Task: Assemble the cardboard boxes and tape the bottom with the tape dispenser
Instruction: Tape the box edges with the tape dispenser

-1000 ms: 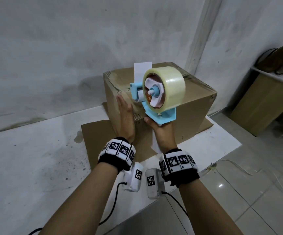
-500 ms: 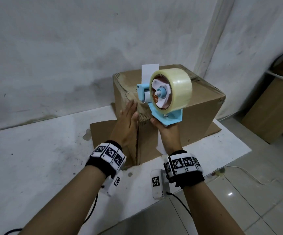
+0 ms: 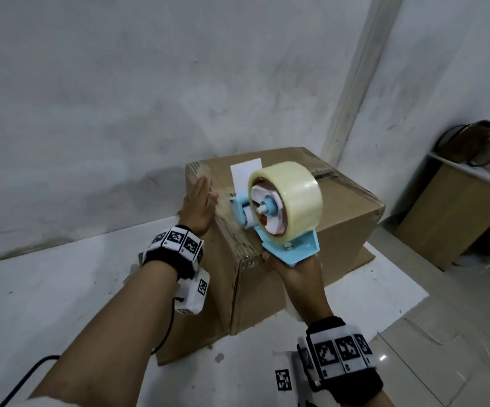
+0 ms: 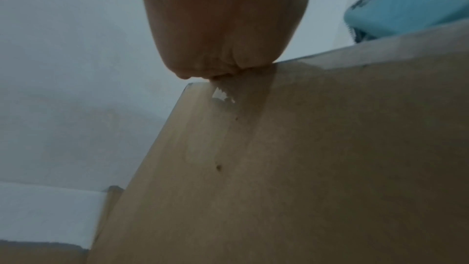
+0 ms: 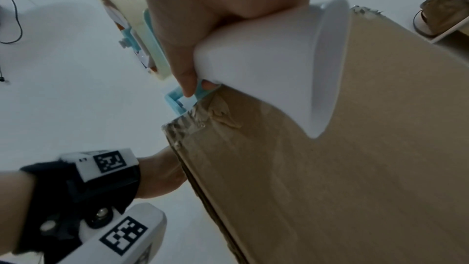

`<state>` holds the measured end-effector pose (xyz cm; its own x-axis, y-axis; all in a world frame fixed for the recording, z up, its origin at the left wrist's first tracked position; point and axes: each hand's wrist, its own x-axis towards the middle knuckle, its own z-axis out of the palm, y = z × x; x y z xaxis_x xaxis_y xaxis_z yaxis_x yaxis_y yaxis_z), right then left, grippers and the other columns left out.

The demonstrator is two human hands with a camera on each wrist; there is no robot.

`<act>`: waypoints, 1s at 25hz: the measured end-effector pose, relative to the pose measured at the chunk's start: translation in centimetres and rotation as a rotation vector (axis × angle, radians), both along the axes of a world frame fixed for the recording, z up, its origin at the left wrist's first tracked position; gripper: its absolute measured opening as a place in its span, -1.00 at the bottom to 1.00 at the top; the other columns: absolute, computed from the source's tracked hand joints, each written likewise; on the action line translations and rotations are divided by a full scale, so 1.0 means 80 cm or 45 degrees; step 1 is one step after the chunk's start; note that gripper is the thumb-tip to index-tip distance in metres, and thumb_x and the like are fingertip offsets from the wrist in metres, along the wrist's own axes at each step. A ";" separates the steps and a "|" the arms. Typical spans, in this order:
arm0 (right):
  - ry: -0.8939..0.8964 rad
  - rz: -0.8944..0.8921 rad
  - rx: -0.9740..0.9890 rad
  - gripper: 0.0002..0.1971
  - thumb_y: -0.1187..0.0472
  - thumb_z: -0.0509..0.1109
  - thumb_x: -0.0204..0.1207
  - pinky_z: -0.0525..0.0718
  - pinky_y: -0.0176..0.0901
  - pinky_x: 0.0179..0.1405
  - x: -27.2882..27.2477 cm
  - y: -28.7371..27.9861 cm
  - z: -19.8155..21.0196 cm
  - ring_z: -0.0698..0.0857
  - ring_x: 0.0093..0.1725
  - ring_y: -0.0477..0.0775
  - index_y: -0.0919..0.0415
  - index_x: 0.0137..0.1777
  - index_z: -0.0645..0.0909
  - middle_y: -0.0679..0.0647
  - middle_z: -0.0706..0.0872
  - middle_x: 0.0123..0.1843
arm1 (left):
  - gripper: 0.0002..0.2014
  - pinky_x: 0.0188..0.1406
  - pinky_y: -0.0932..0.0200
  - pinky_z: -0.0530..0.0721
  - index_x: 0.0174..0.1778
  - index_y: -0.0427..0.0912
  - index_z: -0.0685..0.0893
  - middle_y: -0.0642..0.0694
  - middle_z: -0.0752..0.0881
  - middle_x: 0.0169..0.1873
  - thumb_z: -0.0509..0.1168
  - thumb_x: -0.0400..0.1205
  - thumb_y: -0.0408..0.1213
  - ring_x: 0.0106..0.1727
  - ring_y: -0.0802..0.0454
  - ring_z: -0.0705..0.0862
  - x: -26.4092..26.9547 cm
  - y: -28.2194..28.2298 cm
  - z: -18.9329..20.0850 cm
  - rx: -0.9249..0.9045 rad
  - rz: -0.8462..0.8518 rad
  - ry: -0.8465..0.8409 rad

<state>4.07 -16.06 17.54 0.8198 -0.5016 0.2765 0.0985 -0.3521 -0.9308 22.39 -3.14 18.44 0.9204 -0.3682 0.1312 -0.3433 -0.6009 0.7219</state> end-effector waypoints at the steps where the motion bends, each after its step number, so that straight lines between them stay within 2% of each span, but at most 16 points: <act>1: -0.009 -0.007 0.010 -0.48 -0.52 0.38 0.05 0.47 0.41 0.32 -0.001 0.002 0.004 0.65 0.22 0.14 -0.47 0.04 0.51 0.05 0.71 0.13 | -0.53 0.61 0.11 -0.05 0.62 -0.26 0.15 -0.16 0.09 0.66 -0.07 0.77 -0.25 0.68 -0.03 0.04 0.002 0.002 -0.004 -0.162 0.013 -0.024; 3: 0.036 -0.057 -0.036 -0.52 -0.46 0.43 0.09 0.48 0.41 0.31 -0.002 0.006 0.010 0.67 0.16 0.10 -0.40 0.02 0.53 0.02 0.73 0.08 | -0.63 0.47 0.20 0.23 0.45 -0.33 0.47 -0.30 0.47 0.47 0.08 0.73 -0.33 0.52 -0.16 0.39 0.006 0.010 0.000 -0.415 0.065 -0.139; 5: 0.112 -0.086 -0.177 -0.73 -0.26 0.42 0.21 0.50 0.40 0.26 0.005 0.012 0.027 0.70 0.04 0.09 -0.21 -0.15 0.56 0.03 0.75 -0.06 | -0.69 0.27 0.15 0.41 0.21 -0.36 0.68 -0.36 0.68 0.20 0.17 0.66 -0.31 0.27 -0.25 0.59 0.030 0.020 0.005 -0.377 0.084 -0.252; 6: 0.129 -0.077 -0.241 -0.84 -0.14 0.41 0.26 0.52 0.35 0.24 0.012 0.016 0.035 0.70 -0.03 0.09 -0.14 -0.27 0.54 0.04 0.75 -0.16 | -0.63 0.28 0.08 0.45 0.18 -0.36 0.71 -0.35 0.70 0.17 0.14 0.64 -0.22 0.24 -0.26 0.61 0.044 0.022 0.006 -0.285 0.032 -0.248; 8: 0.137 -0.034 -0.243 -0.89 0.05 0.43 0.33 0.59 0.15 0.13 0.027 0.028 0.053 0.71 -0.12 0.10 -0.02 -0.36 0.58 0.06 0.75 -0.25 | -0.44 0.41 -0.13 0.45 0.29 -0.28 0.64 -0.28 0.62 0.32 -0.02 0.62 0.03 0.35 -0.22 0.56 0.061 0.021 0.000 -0.117 -0.132 -0.212; 9: 0.135 0.001 -0.176 -0.92 0.13 0.47 0.36 0.62 0.06 0.04 0.036 0.037 0.059 0.71 -0.13 0.09 0.08 -0.30 0.64 0.08 0.77 -0.24 | -0.41 0.46 -0.23 0.40 0.40 -0.19 0.54 -0.21 0.52 0.43 -0.10 0.64 0.09 0.45 -0.16 0.48 0.070 0.019 -0.009 -0.035 -0.167 -0.222; 10: 0.142 0.031 -0.107 -0.94 0.20 0.48 0.38 0.65 0.01 -0.03 0.042 0.043 0.060 0.72 -0.12 0.09 0.16 -0.22 0.68 0.10 0.78 -0.20 | -0.44 0.54 -0.29 0.28 0.50 -0.11 0.40 -0.13 0.39 0.54 -0.14 0.68 0.07 0.55 -0.10 0.36 0.072 0.017 -0.011 0.049 -0.157 -0.231; 12: 0.165 0.072 -0.031 -0.92 0.28 0.47 0.40 0.69 0.06 -0.02 0.053 0.051 0.060 0.73 -0.09 0.10 0.26 -0.13 0.69 0.15 0.80 -0.13 | -0.52 0.64 -0.25 -0.02 0.61 -0.08 0.18 -0.03 0.16 0.64 -0.15 0.75 -0.11 0.66 -0.02 0.10 0.079 0.019 -0.009 0.135 -0.067 -0.202; 13: 0.187 0.086 -0.008 -0.95 0.29 0.46 0.41 0.70 0.11 0.00 0.054 0.049 0.059 0.74 -0.07 0.13 0.23 -0.14 0.69 0.16 0.80 -0.12 | -0.53 0.63 -0.21 -0.11 0.63 -0.09 0.13 -0.02 0.09 0.66 -0.15 0.76 -0.16 0.68 0.00 0.02 0.085 0.021 -0.006 0.127 -0.032 -0.165; 16: 0.157 0.090 0.123 -0.92 0.31 0.47 0.40 0.68 0.21 -0.06 0.057 0.037 0.065 0.74 -0.07 0.27 0.12 -0.25 0.68 0.15 0.79 -0.21 | -0.54 0.61 -0.22 -0.21 0.63 -0.06 0.15 0.00 -0.03 0.68 -0.17 0.77 -0.13 0.69 -0.01 -0.13 0.117 0.033 0.006 0.086 0.044 -0.040; 18: 0.113 0.078 0.145 -0.84 0.39 0.48 0.37 0.67 0.21 -0.07 0.057 0.027 0.073 0.75 -0.08 0.26 0.11 -0.30 0.70 0.08 0.80 -0.26 | -0.56 0.59 -0.27 -0.25 0.61 0.01 0.20 0.03 -0.06 0.68 -0.15 0.77 -0.12 0.69 -0.02 -0.19 0.141 0.040 0.004 0.137 0.064 -0.059; 20: 0.103 0.062 0.158 -0.74 0.47 0.46 0.37 0.68 0.10 -0.08 0.060 0.016 0.081 0.77 -0.13 0.14 0.05 -0.32 0.70 -0.03 0.82 -0.30 | -0.59 0.59 -0.30 -0.23 0.54 0.01 0.36 0.01 0.14 0.65 -0.11 0.77 -0.18 0.69 -0.06 -0.04 0.162 0.047 -0.006 0.069 0.027 -0.066; 21: 0.102 0.063 0.169 -0.72 0.49 0.44 0.37 0.70 0.06 -0.11 0.063 0.009 0.085 0.77 -0.16 0.14 0.06 -0.32 0.68 0.01 0.81 -0.31 | -0.63 0.62 -0.32 -0.16 0.45 -0.02 0.46 -0.04 0.30 0.59 -0.07 0.77 -0.23 0.67 -0.11 0.12 0.170 0.047 -0.013 -0.059 -0.018 -0.048; 22: 0.099 0.070 0.200 -0.73 0.52 0.42 0.38 0.72 -0.03 -0.16 0.066 0.005 0.092 0.77 -0.21 0.14 0.10 -0.32 0.67 0.07 0.79 -0.30 | -0.66 0.62 -0.30 0.00 0.37 -0.06 0.53 -0.13 0.44 0.52 -0.03 0.76 -0.29 0.59 -0.16 0.30 0.175 0.047 -0.018 -0.183 -0.052 -0.044; 24: 0.095 0.109 0.259 -0.77 0.55 0.39 0.38 0.70 -0.34 -0.37 0.072 0.002 0.100 0.76 -0.34 0.02 0.22 -0.34 0.65 0.18 0.77 -0.32 | -0.68 0.51 -0.02 0.35 0.33 -0.26 0.59 -0.28 0.59 0.37 0.05 0.72 -0.41 0.43 -0.19 0.52 0.174 0.047 -0.022 -0.335 -0.051 -0.044; 25: 0.106 0.119 0.258 -0.78 0.55 0.39 0.38 0.65 -0.42 -0.42 0.076 0.001 0.099 0.75 -0.38 -0.05 0.23 -0.36 0.66 0.15 0.77 -0.37 | -0.68 0.42 0.06 0.43 0.32 -0.33 0.59 -0.31 0.63 0.32 0.07 0.71 -0.44 0.37 -0.20 0.57 0.173 0.047 -0.024 -0.390 -0.040 -0.031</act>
